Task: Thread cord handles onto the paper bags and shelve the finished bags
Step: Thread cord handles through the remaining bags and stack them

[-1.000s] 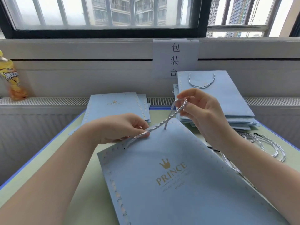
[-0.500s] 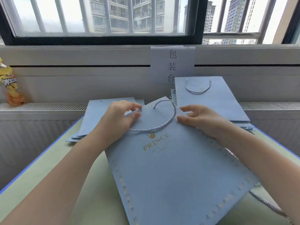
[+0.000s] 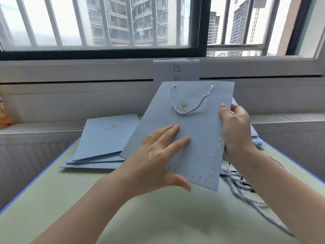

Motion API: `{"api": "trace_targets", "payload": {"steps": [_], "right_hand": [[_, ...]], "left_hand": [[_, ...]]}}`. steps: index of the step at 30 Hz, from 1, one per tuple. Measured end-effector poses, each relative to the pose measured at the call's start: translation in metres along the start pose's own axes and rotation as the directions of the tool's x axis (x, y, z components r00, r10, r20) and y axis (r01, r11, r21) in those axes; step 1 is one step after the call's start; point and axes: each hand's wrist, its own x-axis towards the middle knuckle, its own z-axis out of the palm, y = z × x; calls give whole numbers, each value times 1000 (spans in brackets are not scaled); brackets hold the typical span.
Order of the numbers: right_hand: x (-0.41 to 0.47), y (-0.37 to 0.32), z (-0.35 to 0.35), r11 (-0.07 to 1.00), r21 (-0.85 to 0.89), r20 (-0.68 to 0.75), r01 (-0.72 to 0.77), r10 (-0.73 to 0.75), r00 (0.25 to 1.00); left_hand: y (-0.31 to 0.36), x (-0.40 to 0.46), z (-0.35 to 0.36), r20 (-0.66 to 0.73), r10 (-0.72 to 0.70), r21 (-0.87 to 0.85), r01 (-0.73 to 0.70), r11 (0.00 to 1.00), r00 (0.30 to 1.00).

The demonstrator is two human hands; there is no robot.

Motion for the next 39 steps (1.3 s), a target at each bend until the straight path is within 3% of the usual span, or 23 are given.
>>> {"api": "trace_targets", "payload": {"steps": [4, 6, 8, 11, 13, 16, 20, 24, 27, 28, 29, 30, 31, 33, 36, 39], "right_hand": [[-4, -3, 4, 987, 151, 60, -64, 56, 997], [-6, -6, 6, 937, 310, 204, -161, 100, 974], [-7, -9, 8, 875, 376, 366, -305, 162, 916], [-16, 0, 14, 926, 115, 537, -359, 246, 807], [-24, 9, 16, 924, -21, 586, -382, 320, 744], [-26, 11, 14, 899, 5, 589, -438, 351, 728], [-9, 3, 7, 882, 97, 452, -460, 373, 810], [-2, 10, 1, 829, 131, 512, -543, 413, 754], [2, 15, -1, 826, 171, 498, -537, 397, 771], [5, 14, -2, 830, 202, 455, -520, 390, 800], [9, 11, -5, 845, 219, 393, -489, 382, 836], [13, 6, -8, 865, 215, 323, -453, 374, 869], [19, 3, -12, 893, 190, 241, -408, 361, 901], [29, -2, -21, 927, 107, 132, -361, 346, 929], [34, -12, -31, 923, -94, 149, -374, 385, 911], [25, -16, -29, 896, -309, 231, -319, 397, 889]], "left_hand": [[5, 0, 9, 29, 35, 211, -40, 977, 999], [4, 2, 7, -78, -10, 260, 30, 965, 997], [1, 5, -1, -249, -50, 176, 96, 980, 967], [2, 6, -8, -416, -88, 30, 110, 993, 905], [6, 3, -8, -479, -229, -187, 156, 970, 847], [12, 1, -6, -426, -408, -490, 174, 854, 808], [15, -1, -10, -488, -386, -568, 51, 821, 783], [21, -3, -8, -577, -443, -631, -30, 776, 686], [31, -4, -16, -365, -614, -788, 119, 604, 700], [32, -3, -19, -353, -618, -752, 180, 634, 703], [33, -1, -23, -426, -527, -669, 136, 730, 735], [31, 3, -24, -465, -464, -653, 62, 755, 754], [27, 4, -25, -485, -438, -691, -25, 723, 757], [19, 9, -30, -442, -544, -845, -127, 519, 713], [-2, 14, -37, -166, -810, -983, -33, 179, 562], [-30, 15, -33, 22, -886, -982, 174, 66, 462]]}}
